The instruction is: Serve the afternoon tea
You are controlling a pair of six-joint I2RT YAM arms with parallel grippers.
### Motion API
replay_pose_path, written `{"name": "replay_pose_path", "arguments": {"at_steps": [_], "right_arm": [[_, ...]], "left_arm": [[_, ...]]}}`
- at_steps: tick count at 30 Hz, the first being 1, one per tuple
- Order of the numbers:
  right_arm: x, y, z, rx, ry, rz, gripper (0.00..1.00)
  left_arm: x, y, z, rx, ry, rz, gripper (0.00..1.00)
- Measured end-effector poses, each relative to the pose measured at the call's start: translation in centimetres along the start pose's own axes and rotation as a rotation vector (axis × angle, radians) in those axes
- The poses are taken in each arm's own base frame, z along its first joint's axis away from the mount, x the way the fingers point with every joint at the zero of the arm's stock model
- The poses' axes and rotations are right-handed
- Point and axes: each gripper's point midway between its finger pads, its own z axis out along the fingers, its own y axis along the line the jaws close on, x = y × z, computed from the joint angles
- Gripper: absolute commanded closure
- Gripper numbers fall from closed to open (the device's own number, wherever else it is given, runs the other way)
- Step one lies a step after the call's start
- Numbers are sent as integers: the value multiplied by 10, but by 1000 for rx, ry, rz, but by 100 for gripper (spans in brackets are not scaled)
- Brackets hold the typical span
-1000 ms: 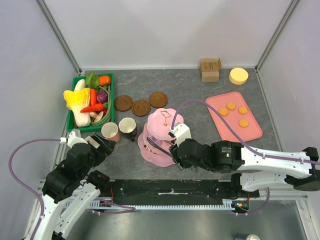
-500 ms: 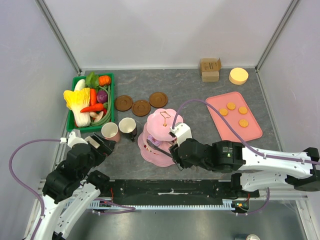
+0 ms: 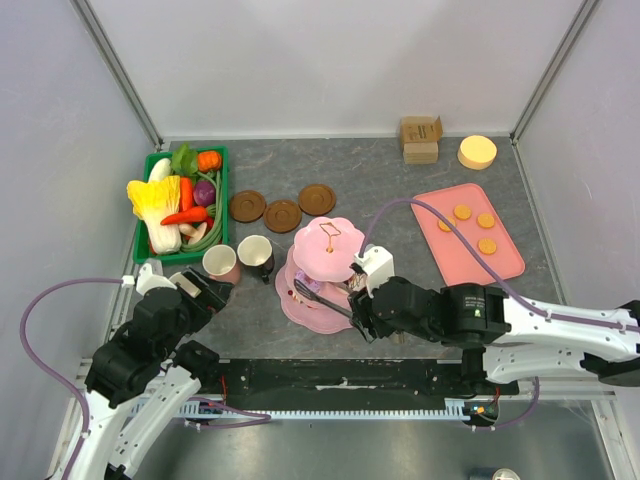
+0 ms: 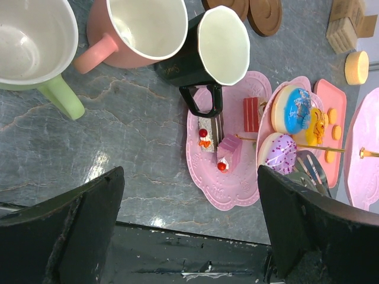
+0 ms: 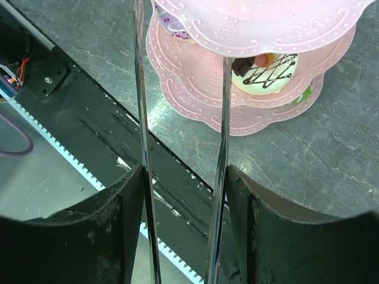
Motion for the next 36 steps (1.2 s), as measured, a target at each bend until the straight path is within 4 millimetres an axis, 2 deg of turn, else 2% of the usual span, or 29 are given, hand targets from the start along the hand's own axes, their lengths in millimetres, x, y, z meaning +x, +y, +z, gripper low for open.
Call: {"name": "replay_pose_path", "arguments": {"at_steps": [14, 19, 22, 25, 29, 33, 36], "right_arm": [[0, 4, -25, -117, -35, 40, 39], [3, 18, -39, -246, -41, 24, 39], [-3, 28, -52, -333, -77, 18, 40], [-17, 38, -65, -412, -141, 15, 40], [-45, 45, -75, -422, -211, 0, 41], [-100, 50, -86, -367, -333, 3, 42], [-145, 43, -97, -273, -440, 28, 43]], "left_arm": [[0, 0, 0, 0, 1, 0, 1], [1, 1, 1, -1, 3, 0, 1], [1, 1, 1, 0, 4, 0, 1], [1, 0, 0, 6, 2, -2, 1], [1, -2, 1, 19, 0, -5, 1], [0, -8, 2, 36, 0, -7, 1], [0, -10, 4, 40, 6, 4, 1]]}}
